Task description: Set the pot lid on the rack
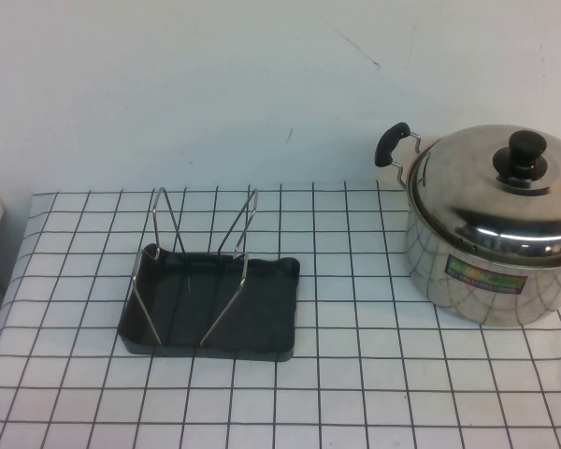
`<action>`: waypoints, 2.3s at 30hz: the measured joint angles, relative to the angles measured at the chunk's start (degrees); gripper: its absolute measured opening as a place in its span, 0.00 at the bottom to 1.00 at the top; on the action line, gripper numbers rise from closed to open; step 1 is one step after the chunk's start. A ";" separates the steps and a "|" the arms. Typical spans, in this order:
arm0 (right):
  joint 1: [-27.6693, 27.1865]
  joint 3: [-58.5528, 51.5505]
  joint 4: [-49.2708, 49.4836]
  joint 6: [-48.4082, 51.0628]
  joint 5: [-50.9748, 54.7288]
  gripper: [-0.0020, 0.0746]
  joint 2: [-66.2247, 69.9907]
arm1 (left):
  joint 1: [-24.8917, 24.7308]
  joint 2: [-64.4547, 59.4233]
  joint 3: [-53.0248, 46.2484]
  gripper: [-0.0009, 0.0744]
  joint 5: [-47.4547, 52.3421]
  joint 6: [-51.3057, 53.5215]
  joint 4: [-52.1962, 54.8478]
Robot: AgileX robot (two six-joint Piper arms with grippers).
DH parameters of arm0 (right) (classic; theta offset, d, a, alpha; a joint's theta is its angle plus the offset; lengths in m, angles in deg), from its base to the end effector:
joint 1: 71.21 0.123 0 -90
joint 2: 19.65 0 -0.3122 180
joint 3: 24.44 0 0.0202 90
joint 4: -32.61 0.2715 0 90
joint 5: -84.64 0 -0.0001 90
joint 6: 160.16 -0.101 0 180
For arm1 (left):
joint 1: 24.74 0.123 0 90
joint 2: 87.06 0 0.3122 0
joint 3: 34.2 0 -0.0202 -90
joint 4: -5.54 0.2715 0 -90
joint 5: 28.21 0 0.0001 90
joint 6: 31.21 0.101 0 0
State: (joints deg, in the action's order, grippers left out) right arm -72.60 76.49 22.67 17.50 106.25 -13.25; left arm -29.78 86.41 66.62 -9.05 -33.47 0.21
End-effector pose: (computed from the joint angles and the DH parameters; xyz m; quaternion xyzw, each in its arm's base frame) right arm 0.0551 -0.0078 0.1702 -0.0197 0.8023 -0.0686 0.5926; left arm 0.0561 -0.0081 0.1731 -0.0063 0.7922 -0.0776 0.6053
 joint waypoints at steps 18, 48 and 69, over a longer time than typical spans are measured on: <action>0.00 -0.37 -0.72 0.00 -35.32 0.02 0.00 | 0.00 0.00 -0.31 0.01 -25.37 0.20 2.02; 0.00 24.33 -7.83 -4.10 -19.37 0.02 13.42 | 0.00 -3.57 12.78 0.01 -23.73 5.00 -0.40; 6.98 32.70 -18.95 -5.56 -55.03 0.03 68.87 | 0.00 -27.17 16.65 0.01 -36.09 3.17 5.33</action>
State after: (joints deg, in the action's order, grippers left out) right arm -65.62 109.19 3.71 11.94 51.22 55.62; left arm -29.78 59.24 83.27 -45.14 -30.30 5.54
